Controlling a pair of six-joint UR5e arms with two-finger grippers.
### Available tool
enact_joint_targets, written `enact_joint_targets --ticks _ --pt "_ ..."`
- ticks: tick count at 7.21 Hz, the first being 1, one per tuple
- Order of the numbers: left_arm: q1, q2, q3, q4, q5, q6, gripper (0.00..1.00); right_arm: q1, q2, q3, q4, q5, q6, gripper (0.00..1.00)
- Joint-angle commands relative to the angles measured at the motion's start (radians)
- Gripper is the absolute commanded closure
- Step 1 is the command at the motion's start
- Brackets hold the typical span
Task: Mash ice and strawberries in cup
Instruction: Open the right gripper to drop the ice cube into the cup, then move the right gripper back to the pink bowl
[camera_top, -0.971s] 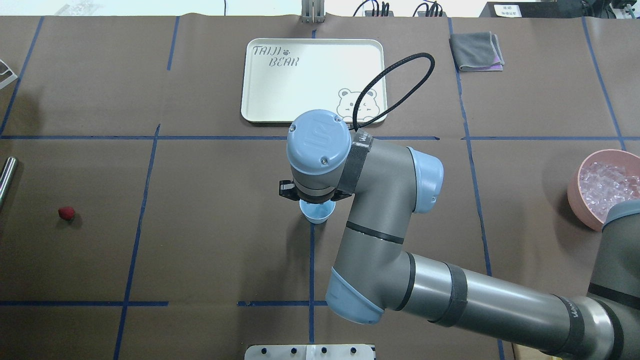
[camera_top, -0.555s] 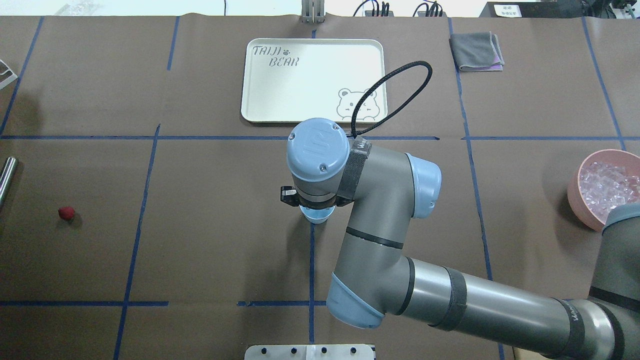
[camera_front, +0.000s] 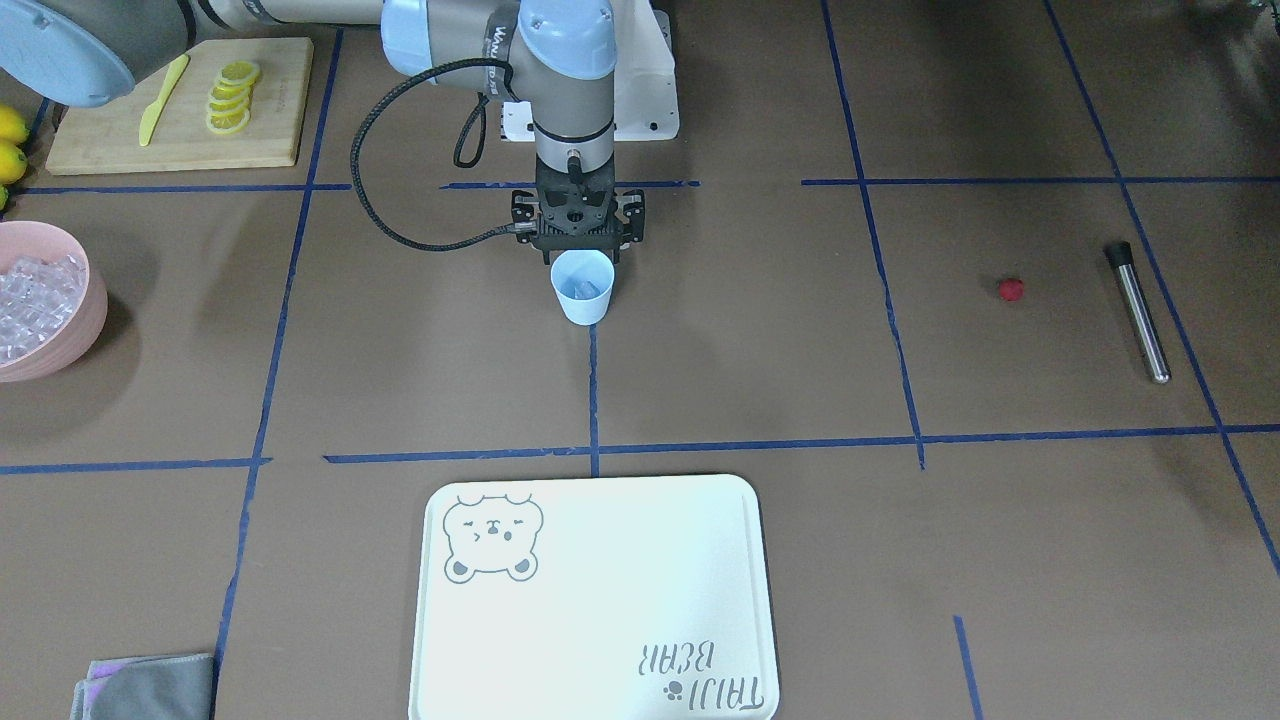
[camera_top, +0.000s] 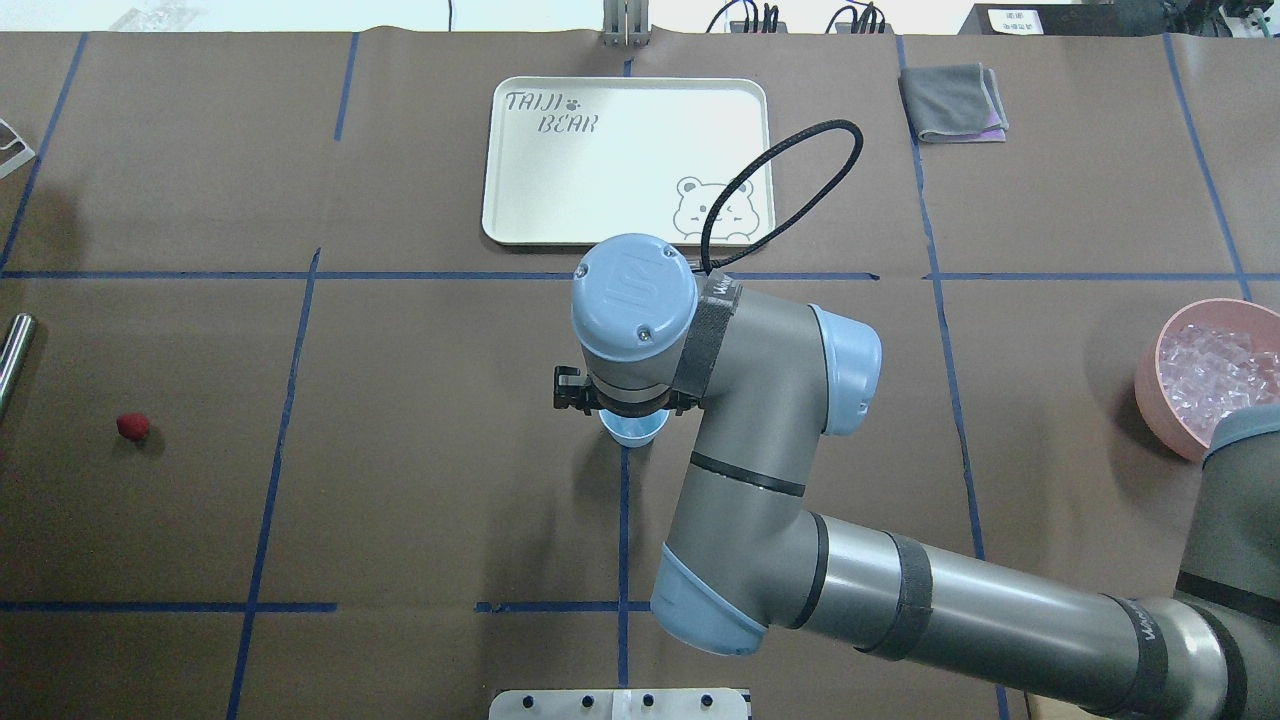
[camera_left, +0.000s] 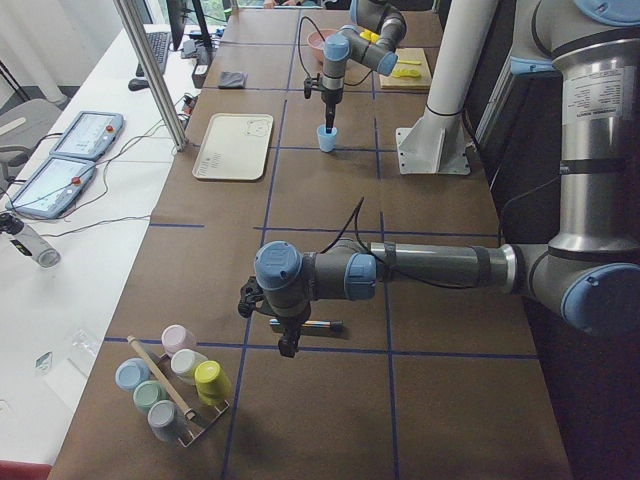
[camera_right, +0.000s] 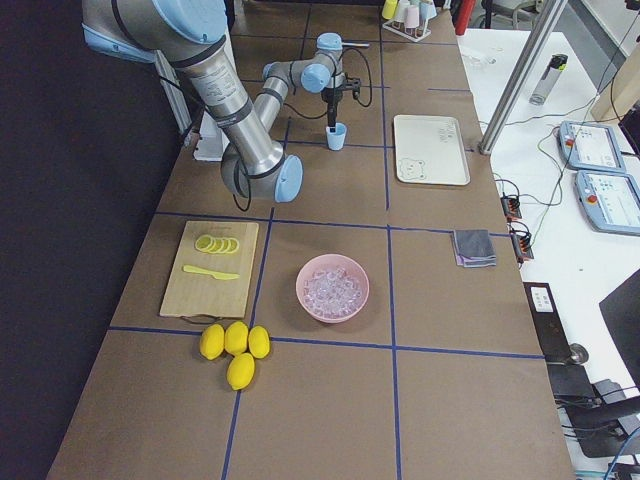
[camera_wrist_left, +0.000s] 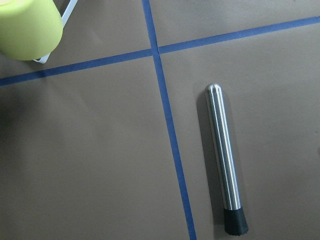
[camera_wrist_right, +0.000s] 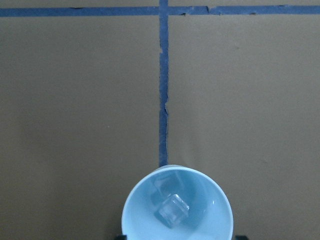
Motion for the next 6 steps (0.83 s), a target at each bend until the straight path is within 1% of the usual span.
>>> enact_joint_targets --ticks 1,2,3,4,5,6 --pt "0.0 0.0 0.0 0.0 0.0 0.001 0.0 0.074 -0.008 0.007 -0.001 0.041 -0.038 0.01" --pt "0.0 0.0 0.0 0.0 0.0 0.001 0.0 0.135 -0.043 0.041 -0.001 0.116 -0.083 0.01" --pt "0.0 0.0 0.0 0.0 0.0 -0.001 0.0 0.186 -0.118 0.12 -0.001 0.156 -0.15 0.01" --pt "0.0 0.0 0.001 0.0 0.0 0.001 0.0 0.244 -0.222 0.209 -0.001 0.187 -0.224 0.01" --pt "0.0 -0.002 0.0 -0.002 0.0 -0.001 0.0 0.304 -0.31 0.27 -0.001 0.228 -0.334 0.01" --pt "0.0 -0.002 0.001 -0.002 0.002 0.001 0.0 0.379 -0.408 0.311 0.002 0.283 -0.479 0.01"
